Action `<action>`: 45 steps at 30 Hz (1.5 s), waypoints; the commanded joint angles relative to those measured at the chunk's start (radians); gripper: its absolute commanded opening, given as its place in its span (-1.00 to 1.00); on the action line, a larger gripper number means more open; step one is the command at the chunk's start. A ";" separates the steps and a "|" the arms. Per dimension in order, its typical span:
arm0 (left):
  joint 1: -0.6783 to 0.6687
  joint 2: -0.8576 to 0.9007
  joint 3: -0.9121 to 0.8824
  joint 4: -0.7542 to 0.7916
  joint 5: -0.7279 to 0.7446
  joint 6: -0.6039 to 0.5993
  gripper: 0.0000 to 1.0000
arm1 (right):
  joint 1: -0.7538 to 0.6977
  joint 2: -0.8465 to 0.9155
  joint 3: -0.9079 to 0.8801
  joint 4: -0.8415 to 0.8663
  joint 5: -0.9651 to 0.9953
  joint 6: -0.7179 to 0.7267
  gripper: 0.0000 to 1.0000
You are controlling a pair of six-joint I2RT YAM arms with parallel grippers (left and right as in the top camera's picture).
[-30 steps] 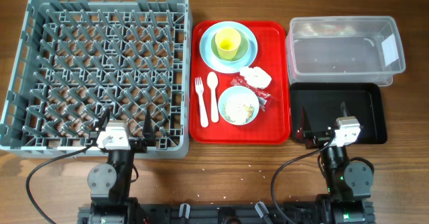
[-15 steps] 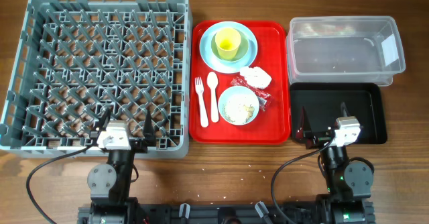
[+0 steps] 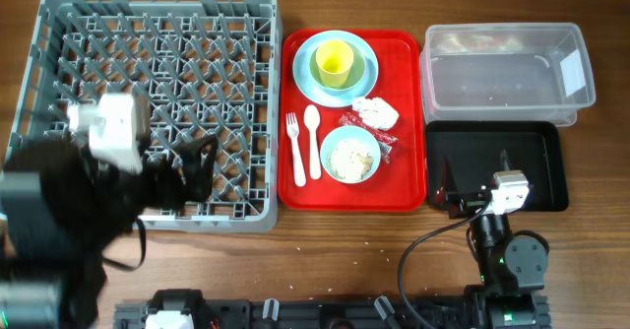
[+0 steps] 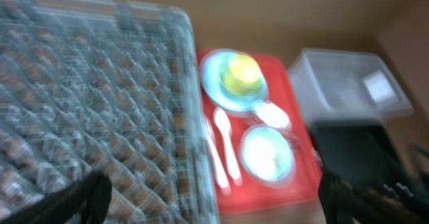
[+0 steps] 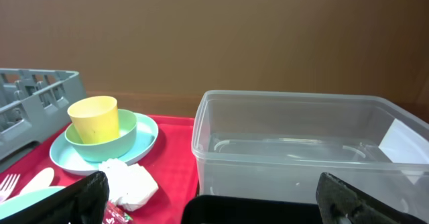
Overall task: Sort waste into correct bins and load items into the dishwasher rack
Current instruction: 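Move the left gripper over the red tray to the white spoon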
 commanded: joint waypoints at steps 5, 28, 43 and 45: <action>-0.003 0.299 0.200 -0.146 0.308 -0.033 0.08 | 0.005 -0.006 -0.001 0.004 0.010 -0.011 0.99; -0.618 0.721 -0.298 0.550 -0.401 -0.589 -0.63 | 0.005 -0.006 -0.001 0.004 0.010 -0.011 1.00; -0.626 1.019 -0.298 0.765 -0.509 -0.589 -0.72 | 0.005 -0.006 -0.001 0.004 0.010 -0.010 1.00; -0.626 1.041 -0.298 0.777 -0.509 -0.589 -0.73 | 0.005 -0.006 -0.001 0.004 0.010 -0.010 1.00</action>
